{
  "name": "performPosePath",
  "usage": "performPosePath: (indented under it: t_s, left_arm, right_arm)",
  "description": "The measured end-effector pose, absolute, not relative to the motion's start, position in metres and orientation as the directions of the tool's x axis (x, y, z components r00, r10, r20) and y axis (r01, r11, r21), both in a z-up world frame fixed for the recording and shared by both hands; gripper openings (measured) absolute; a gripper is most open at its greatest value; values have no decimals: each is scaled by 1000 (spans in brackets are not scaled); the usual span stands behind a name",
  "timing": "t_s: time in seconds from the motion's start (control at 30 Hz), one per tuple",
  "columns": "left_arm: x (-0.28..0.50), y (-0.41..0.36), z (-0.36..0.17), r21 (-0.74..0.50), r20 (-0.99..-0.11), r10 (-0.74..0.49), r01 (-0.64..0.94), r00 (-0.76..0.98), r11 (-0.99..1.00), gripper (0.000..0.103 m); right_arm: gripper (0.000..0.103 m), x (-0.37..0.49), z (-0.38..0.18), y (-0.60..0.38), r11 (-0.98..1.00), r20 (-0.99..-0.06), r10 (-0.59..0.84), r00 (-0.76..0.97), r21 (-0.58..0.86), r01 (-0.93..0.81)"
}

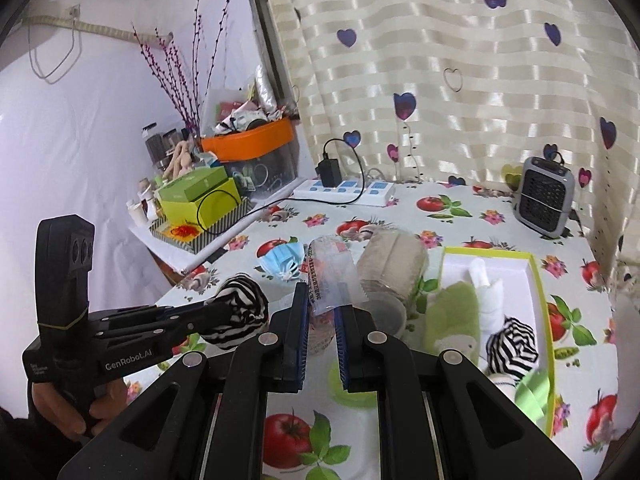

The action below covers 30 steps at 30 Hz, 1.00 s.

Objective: Organize soft objects
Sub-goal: 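Grasp the clear red-printed plastic bag with the right gripper while the left gripper lifts the striped sock, then carry the striped sock and plastic bag with both grippers over the yellow box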

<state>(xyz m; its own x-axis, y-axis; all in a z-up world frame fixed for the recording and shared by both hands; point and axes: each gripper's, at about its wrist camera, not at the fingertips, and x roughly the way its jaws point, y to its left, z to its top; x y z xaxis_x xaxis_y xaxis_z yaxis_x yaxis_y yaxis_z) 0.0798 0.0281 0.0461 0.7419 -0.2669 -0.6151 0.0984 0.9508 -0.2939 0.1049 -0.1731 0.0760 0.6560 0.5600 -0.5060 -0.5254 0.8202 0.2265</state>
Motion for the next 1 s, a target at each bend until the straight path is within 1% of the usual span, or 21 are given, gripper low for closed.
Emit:
performPosePath:
  t_s: [1.0]
  left_arm:
    - [74, -18, 59, -260, -614, -301, 173, 730, 950, 10]
  right_arm:
    - [13, 88, 75, -213, 833, -477, 551, 684, 269, -484]
